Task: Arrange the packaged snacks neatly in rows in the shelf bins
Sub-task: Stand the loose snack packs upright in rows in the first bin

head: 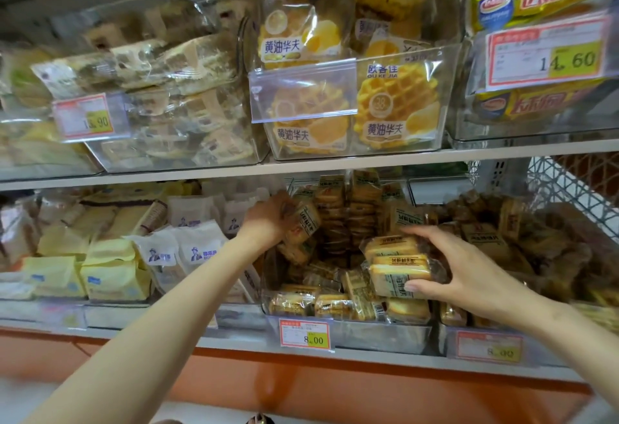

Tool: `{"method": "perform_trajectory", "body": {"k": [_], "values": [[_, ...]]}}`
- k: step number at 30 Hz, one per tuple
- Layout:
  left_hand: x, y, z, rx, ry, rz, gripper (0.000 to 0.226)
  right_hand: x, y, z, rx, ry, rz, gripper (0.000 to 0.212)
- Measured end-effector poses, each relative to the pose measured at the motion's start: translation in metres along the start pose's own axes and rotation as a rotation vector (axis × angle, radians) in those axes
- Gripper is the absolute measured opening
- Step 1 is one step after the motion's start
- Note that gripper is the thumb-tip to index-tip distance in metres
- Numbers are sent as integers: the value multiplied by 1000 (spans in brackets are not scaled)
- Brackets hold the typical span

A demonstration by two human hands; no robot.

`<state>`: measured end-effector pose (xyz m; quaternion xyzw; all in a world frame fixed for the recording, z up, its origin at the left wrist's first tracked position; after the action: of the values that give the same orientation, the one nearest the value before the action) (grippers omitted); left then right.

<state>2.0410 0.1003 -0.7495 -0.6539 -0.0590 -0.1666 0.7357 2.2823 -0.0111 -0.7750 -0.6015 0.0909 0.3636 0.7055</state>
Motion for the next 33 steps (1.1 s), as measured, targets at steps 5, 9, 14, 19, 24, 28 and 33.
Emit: {"method": "perform_trajectory", "body": {"k": [5, 9, 14, 19, 24, 28, 33], "values": [[9, 15, -2, -15, 124, 186, 40, 1, 1, 0, -5, 1, -5, 75], [14, 21, -10, -30, 182, 379, 37, 1, 1, 0, -10, -2, -10, 74], [32, 31, -18, 15, 372, 629, 47, 2, 1, 1, -11, -5, 2, 73], [48, 41, -18, -106, 559, 520, 32, 2, 1, 0, -15, -12, 4, 73], [24, 49, -11, -457, 408, 477, 60, 3, 2, 0, -24, -7, 17, 74], [23, 50, -10, -356, 382, 555, 60, 2, 1, 0, -22, -8, 17, 73], [25, 46, -4, -376, 390, 505, 55, 4, 2, 1, -22, -6, 12, 74]]}}
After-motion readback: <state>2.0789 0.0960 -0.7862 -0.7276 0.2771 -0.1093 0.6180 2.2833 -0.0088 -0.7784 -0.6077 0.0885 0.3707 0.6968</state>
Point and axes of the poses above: each hand's wrist, its own z-axis towards the middle knuckle, its own y-axis out of the palm, x = y × z, the point moved 10 cm from there along z, towards the middle knuckle, and after that the axes turned 1 degree about -y, right-handed, at the moved point
